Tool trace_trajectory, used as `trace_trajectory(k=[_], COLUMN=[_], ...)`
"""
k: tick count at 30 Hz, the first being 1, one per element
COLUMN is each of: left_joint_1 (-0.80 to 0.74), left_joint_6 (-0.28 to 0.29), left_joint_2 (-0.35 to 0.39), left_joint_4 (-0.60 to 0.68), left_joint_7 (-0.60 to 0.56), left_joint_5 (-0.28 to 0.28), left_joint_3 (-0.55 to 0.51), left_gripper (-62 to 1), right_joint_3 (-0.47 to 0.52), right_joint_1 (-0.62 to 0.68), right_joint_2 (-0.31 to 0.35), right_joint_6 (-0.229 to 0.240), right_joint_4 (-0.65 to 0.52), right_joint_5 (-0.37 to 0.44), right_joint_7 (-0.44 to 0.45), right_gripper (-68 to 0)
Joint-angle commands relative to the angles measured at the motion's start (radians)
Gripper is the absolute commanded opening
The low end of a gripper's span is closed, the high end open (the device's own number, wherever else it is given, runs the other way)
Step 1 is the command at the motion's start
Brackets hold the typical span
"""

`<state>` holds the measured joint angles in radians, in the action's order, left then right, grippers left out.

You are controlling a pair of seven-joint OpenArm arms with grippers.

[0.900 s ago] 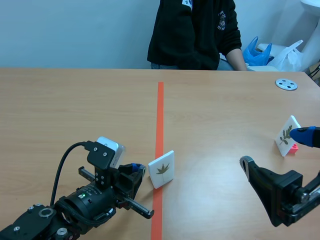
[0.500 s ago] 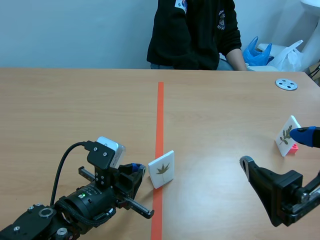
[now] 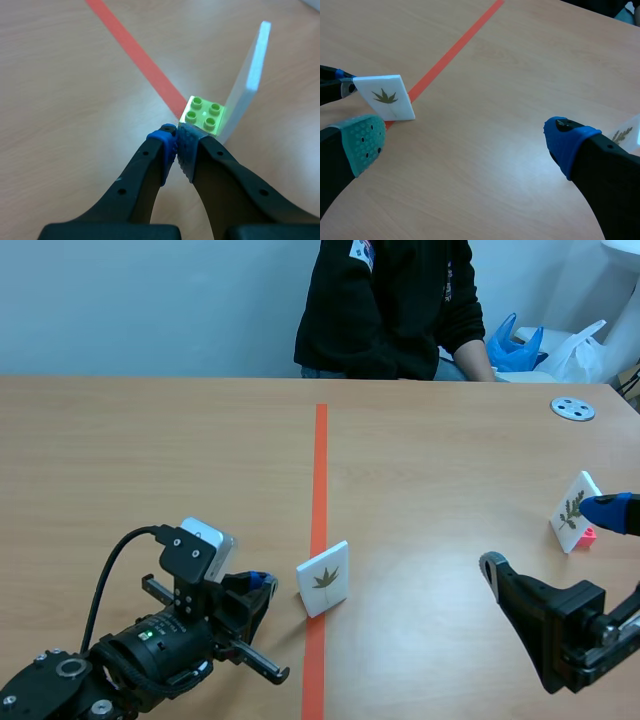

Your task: Sort the leaf by its shape. The table is split by an orange tape line. A compound leaf with several leaflets goes to the left side, a simple leaf with one blade goes to the right side. Return to the home posture when a red brick is placed on the table.

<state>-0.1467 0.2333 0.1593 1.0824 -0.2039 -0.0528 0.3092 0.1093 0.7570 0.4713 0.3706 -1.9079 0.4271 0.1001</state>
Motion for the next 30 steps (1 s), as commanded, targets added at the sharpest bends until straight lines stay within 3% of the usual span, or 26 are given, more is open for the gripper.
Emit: trace_trajectory(k=[1, 10, 22, 26, 30], left_joint_1=[-0.027, -0.204, -0.52, -0.631, -0.718], left_joint_6=[0.006, 0.01, 0.017, 0.012, -0.068], left_joint_2=[0.014, 0.126, 0.237, 0.24, 0.232], left_joint_4=[0.061, 0.328, 0.758, 0.875, 0.95], left_joint_7=[-0.011, 0.048, 0.163, 0.219, 0.277], left_joint_5=[-0.006, -0.01, -0.019, -0.069, -0.085], left_joint_3=[-0.003, -0.004, -0.097, -0.164, -0.245], left_gripper=[-56.9, -56.9, -56.8, -56.9, -56.8], right_joint_3=[0.009, 0.009, 0.009, 0.009, 0.009], right_joint_1=[-0.012, -0.012, -0.012, -0.012, -0.012], right_joint_2=[0.005, 0.005, 0.005, 0.005, 0.005], right_joint_6=[-0.003, -0.003, -0.003, -0.003, -0.003], right_joint_4=[-0.016, -0.016, -0.016, -0.016, -0.016], right_joint_5=[0.007, 0.007, 0.007, 0.007, 0.007], right_joint_7=[0.011, 0.011, 0.011, 0.01, 0.01], right_gripper=[0.4, 0.4, 0.4, 0.4, 0.4])
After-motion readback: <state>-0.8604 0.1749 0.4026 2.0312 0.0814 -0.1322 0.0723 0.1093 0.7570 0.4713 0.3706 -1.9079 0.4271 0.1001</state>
